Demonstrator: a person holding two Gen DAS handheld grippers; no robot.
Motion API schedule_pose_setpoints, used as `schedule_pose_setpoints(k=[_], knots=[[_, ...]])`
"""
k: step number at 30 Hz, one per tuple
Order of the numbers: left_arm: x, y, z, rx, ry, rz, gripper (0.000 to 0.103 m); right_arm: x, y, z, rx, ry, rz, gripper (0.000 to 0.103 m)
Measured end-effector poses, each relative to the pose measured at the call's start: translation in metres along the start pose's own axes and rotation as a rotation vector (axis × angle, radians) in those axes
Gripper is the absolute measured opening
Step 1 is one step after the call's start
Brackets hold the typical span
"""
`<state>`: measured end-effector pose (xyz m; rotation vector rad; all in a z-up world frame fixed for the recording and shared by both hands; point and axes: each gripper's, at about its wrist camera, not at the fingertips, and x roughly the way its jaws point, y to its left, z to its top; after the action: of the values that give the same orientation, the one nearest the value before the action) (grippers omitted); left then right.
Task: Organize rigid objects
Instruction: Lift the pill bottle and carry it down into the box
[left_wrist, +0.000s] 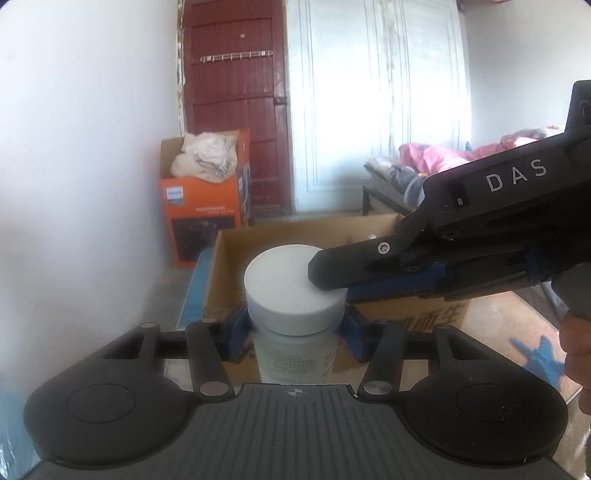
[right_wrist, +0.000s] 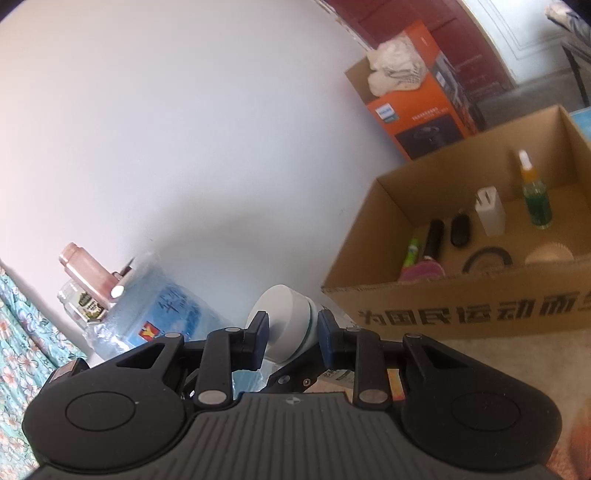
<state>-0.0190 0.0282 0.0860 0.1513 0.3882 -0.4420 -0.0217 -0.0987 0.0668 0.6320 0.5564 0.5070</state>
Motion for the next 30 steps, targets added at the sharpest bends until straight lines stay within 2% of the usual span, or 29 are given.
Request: schedule_pose_setpoints(k=[6, 12, 16, 20, 25, 30], knots=[[-0.003, -0.011, 0.045, 0.031, -0.103, -0.017, 0.052, -0.024, 0.025, 0.043, -0.099, -0.091, 0.031, 0.032], [0.036, -0.029, 0.077, 0.021, -0.125, -0.103, 0.052, -0.042, 0.014, 0.083, -0.125, -0.153, -0.019, 0.032], [0.079, -0.048, 0.084, 0.031, -0.086, -0.162, 0.052, -0.048, -0.018, 0.104, -0.097, -0.162, -0.089, 0.032], [0.122, -0.064, 0.08, 0.018, -0.014, -0.213, 0.052, -0.047, -0.062, 0.117, -0.035, -0.15, -0.147, 0.032], [0.167, -0.08, 0.068, -0.024, 0.093, -0.263, 0.052, -0.039, -0.118, 0.12, 0.05, -0.127, -0.189, 0.032], [0.199, -0.085, 0.056, -0.033, 0.179, -0.279, 0.052, -0.032, -0.161, 0.117, 0.115, -0.103, -0.209, 0.032]])
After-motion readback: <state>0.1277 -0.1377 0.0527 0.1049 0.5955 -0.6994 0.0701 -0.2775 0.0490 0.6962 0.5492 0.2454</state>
